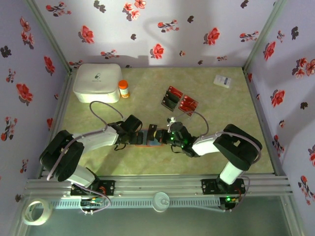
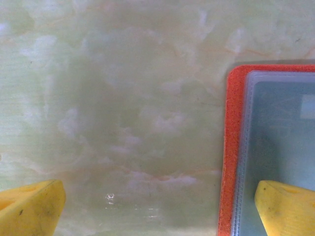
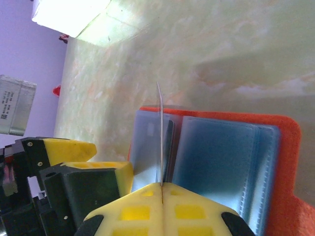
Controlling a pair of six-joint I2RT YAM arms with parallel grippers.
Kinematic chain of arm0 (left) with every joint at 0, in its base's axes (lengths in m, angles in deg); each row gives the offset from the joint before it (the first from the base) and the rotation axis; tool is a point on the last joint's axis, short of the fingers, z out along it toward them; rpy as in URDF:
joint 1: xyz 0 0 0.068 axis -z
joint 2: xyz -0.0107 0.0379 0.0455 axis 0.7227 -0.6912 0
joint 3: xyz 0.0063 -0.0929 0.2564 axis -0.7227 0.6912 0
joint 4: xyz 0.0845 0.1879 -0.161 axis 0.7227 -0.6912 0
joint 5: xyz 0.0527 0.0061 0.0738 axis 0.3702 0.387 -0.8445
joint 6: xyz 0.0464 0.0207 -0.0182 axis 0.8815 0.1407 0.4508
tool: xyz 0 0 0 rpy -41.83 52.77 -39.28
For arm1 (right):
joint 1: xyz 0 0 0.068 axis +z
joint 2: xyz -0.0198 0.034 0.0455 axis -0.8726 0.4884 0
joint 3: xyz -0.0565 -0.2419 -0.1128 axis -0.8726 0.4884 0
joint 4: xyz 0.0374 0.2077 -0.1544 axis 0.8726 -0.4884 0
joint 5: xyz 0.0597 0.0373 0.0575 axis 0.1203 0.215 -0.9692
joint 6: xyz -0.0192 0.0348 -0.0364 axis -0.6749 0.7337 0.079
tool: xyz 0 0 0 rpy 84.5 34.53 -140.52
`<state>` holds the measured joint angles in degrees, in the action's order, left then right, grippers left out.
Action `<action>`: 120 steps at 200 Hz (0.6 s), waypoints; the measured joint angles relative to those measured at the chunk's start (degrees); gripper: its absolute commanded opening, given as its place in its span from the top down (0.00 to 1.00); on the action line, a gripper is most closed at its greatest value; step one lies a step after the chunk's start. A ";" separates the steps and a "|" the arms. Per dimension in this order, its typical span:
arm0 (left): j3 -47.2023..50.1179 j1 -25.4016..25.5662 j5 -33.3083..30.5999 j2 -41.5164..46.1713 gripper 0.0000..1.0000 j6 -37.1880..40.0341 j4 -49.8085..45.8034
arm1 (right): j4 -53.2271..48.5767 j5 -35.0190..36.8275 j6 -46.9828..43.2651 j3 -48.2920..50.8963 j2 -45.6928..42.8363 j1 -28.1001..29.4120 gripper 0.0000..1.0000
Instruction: Put the credit cards into the card holder
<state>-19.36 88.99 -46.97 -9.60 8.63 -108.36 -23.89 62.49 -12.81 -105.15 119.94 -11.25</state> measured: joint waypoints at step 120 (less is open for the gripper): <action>0.15 0.11 -0.13 0.20 0.00 -0.02 0.02 | -6.69 1.64 1.60 -0.57 -0.31 2.05 1.00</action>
<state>-19.21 89.10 -47.10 -9.40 8.61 -108.34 -30.58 64.13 -11.22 -105.72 119.64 -9.19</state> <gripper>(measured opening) 0.998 0.058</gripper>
